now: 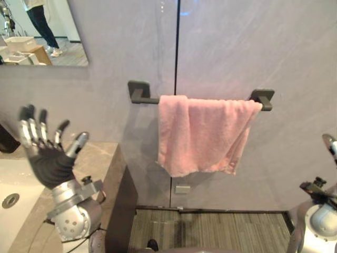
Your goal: Organize washtable
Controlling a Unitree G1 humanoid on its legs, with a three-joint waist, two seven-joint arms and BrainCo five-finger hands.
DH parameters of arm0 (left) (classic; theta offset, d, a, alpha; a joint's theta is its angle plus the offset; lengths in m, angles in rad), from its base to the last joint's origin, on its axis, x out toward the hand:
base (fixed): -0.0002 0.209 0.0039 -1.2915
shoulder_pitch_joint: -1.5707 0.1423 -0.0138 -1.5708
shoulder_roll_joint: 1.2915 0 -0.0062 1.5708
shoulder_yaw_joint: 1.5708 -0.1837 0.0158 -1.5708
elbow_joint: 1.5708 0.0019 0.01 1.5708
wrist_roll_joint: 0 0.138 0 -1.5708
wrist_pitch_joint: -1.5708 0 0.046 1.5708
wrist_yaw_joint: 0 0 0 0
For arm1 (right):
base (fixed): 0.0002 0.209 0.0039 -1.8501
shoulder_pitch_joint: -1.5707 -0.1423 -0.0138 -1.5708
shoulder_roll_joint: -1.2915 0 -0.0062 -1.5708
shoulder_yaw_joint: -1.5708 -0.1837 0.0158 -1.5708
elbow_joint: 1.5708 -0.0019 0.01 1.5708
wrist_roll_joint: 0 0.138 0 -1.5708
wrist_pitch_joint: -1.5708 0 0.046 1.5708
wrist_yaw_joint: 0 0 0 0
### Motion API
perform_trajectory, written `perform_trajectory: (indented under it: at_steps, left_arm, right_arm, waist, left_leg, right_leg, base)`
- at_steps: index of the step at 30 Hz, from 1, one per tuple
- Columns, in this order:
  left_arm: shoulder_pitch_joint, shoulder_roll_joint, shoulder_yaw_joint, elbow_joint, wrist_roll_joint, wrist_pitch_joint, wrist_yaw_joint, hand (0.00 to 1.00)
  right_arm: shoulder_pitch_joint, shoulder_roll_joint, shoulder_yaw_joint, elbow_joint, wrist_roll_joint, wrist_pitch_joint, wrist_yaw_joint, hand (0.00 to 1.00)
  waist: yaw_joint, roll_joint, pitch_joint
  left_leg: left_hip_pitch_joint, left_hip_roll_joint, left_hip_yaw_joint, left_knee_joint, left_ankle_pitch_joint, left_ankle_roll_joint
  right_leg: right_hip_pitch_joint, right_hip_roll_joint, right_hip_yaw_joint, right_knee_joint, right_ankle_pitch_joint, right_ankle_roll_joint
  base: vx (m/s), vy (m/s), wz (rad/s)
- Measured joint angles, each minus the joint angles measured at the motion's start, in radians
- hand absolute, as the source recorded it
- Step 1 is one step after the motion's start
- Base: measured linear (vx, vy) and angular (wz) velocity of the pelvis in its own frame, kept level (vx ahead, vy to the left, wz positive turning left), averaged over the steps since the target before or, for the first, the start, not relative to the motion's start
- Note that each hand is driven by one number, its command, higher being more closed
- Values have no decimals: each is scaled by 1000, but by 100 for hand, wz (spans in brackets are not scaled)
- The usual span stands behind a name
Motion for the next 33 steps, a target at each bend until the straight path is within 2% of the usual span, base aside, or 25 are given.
perform_trajectory:
  at_steps: [2,3,7,13,18,26,33]
  left_arm:
    - [-51,1,-6,-17,-16,-30,-1,0]
    - [-59,1,-13,-18,-26,-37,-3,0]
    - [-95,23,-131,-18,-161,-64,-79,0]
    - [-143,84,-418,38,-330,-51,-257,0]
    - [-179,98,-503,119,-414,-15,-351,0]
    - [-248,133,-637,249,-473,34,-420,0]
    - [-249,162,-709,331,-501,73,-441,0]
  right_arm:
    - [-47,-25,57,-2,23,-37,44,0]
    - [-57,-33,80,-2,28,-41,55,0]
    - [-107,-73,226,9,110,-75,169,0]
    - [-143,-115,450,105,259,-87,358,0]
    - [-143,-154,522,176,300,-72,477,0]
    - [-142,-255,642,318,310,-33,587,0]
    - [-142,-322,697,439,268,-15,597,0]
  waist:
    - [-3,10,-4]
    - [-4,12,-4]
    - [-14,22,-4]
    - [-26,23,-4]
    - [-28,24,-4]
    - [-33,29,0]
    - [-35,37,14]
  left_leg:
    - [2,-4,-10,0,1,0]
    - [5,-6,-14,0,1,0]
    - [12,-13,-39,0,1,0]
    - [11,-17,-56,0,3,-1]
    - [13,-17,-59,0,9,2]
    - [18,-16,-54,0,13,6]
    - [19,-15,-48,-1,9,2]
  right_leg:
    - [2,1,1,1,0,0]
    - [5,1,0,2,0,0]
    - [13,0,-2,5,0,0]
    - [13,0,0,7,0,0]
    - [12,1,2,7,1,1]
    - [11,2,12,9,1,2]
    - [4,3,24,16,2,1]
  base:
    - [-40,10,2]
    - [-35,11,5]
    - [-28,6,4]
    - [0,0,0]
    - [0,0,0]
    - [1,-6,-2]
    - [-11,1,-4]
